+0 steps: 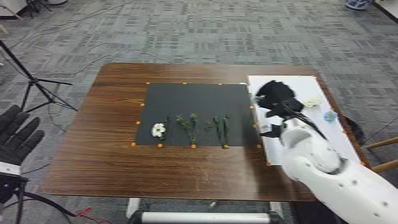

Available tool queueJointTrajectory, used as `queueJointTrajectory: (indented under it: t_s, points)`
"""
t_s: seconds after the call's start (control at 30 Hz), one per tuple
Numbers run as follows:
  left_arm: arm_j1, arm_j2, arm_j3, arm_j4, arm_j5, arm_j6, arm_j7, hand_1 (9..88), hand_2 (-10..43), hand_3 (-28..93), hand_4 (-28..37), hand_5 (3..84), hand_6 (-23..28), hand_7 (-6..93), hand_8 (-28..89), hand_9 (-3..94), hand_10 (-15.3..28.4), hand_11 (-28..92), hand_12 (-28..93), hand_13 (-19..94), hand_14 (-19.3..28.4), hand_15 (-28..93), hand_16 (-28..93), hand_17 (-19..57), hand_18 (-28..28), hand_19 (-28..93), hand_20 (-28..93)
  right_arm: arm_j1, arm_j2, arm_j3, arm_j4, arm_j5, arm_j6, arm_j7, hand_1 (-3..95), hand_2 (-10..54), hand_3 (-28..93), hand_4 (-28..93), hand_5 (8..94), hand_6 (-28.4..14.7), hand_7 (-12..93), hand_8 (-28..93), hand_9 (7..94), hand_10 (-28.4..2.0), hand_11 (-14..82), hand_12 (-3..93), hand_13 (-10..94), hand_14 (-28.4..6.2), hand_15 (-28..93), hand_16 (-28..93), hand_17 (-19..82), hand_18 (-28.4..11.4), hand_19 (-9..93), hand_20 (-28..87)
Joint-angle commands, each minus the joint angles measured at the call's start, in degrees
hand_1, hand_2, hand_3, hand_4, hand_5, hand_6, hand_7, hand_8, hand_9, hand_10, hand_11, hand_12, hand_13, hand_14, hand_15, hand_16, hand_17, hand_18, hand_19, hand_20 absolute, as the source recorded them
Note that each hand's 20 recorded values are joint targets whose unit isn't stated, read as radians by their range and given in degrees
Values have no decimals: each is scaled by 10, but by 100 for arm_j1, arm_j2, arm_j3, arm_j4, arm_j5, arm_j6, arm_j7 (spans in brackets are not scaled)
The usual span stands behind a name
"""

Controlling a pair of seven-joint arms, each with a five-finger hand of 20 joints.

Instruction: Arrange flowers

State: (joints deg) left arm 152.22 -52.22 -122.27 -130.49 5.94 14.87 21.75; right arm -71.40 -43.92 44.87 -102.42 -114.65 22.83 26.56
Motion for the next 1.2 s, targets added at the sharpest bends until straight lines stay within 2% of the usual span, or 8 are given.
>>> queueJointTrajectory:
  t_s: [0.03, 0.1, 0.23, 0.47, 0.67, 0.87, 0.97, 1.2]
  points:
    - [-330, 170, 299, 70, 290, 38, -163, 246, 167, 678, -283, 365, 69, 88, -60, 297, 115, 111, 141, 221, 129, 199, -3, -35, 110, 154, 129, 1399, -1578, -1127, 405, -216, 63, -537, 626, -95, 717, -283, 715, -1, 187, -2, 848, -69, 164, 476, 695, -91, 663, 457, 341, -242, 816, 428]
    - [-523, 263, 470, 128, 257, 33, -145, 246, 167, 680, -283, 365, 70, 88, -60, 297, 115, 111, 141, 221, 129, 199, -2, -35, 110, 154, 129, 1622, -1784, -1429, 625, -402, 124, -594, 624, -95, 719, -283, 716, -1, 188, -4, 848, -70, 165, 477, 694, -93, 670, 456, 339, -241, 815, 430]
    - [-659, 254, 652, 142, 284, 62, -151, 246, 167, 680, -283, 365, 69, 87, -60, 297, 115, 110, 142, 221, 129, 199, -1, -36, 110, 154, 129, 2124, -2098, -2211, 1112, -423, 325, -602, 624, -95, 719, -283, 714, 1, 191, -6, 848, -70, 167, 478, 693, -93, 675, 453, 338, -239, 812, 432]
    - [-715, 245, 782, 157, 253, 76, -104, 246, 168, 678, -283, 365, 69, 88, -61, 297, 115, 111, 142, 221, 129, 201, -1, -36, 110, 154, 129, 2683, -2565, -3060, 1820, -613, 516, -482, 624, -95, 717, -283, 719, 2, 194, -9, 849, -68, 169, 474, 694, -93, 681, 450, 340, -239, 809, 434]
    - [-877, 242, 893, 207, 281, 92, -169, 246, 168, 676, -283, 365, 70, 88, -61, 296, 115, 109, 142, 221, 129, 200, -2, -36, 110, 154, 129, 2912, -2816, -3517, 2253, -840, 803, -352, 626, -95, 703, -283, 719, 4, 198, -11, 849, -66, 173, 475, 696, -91, 683, 444, 342, -238, 808, 434]
    - [-1001, 294, 941, 244, 319, 103, -216, 245, 168, 677, -283, 365, 70, 87, -60, 297, 115, 110, 143, 221, 129, 199, -2, -36, 110, 155, 128, 3244, -3007, -3924, 2610, -1070, 695, -273, 620, -95, 700, -283, 711, 2, 201, -16, 843, -65, 172, 474, 694, -90, 681, 444, 343, -238, 806, 432]
    - [-959, 307, 969, 192, 288, 152, -135, 245, 168, 677, -283, 365, 69, 87, -60, 296, 115, 110, 142, 221, 129, 200, -1, -36, 110, 155, 128, 3341, -3057, -4131, 2628, -1158, 685, -151, 617, -95, 691, -283, 706, 2, 203, -19, 840, -65, 169, 469, 692, -92, 680, 443, 344, -238, 804, 430]
    - [-1111, 313, 1059, 248, 359, 90, -251, 244, 168, 679, -283, 365, 69, 89, -61, 297, 115, 111, 142, 221, 128, 200, -1, -36, 110, 155, 128, 3220, -3161, -4094, 2836, -1537, 413, 44, 606, -95, 680, -283, 701, 0, 206, -24, 836, -69, 167, 464, 690, -95, 683, 429, 344, -240, 803, 425]
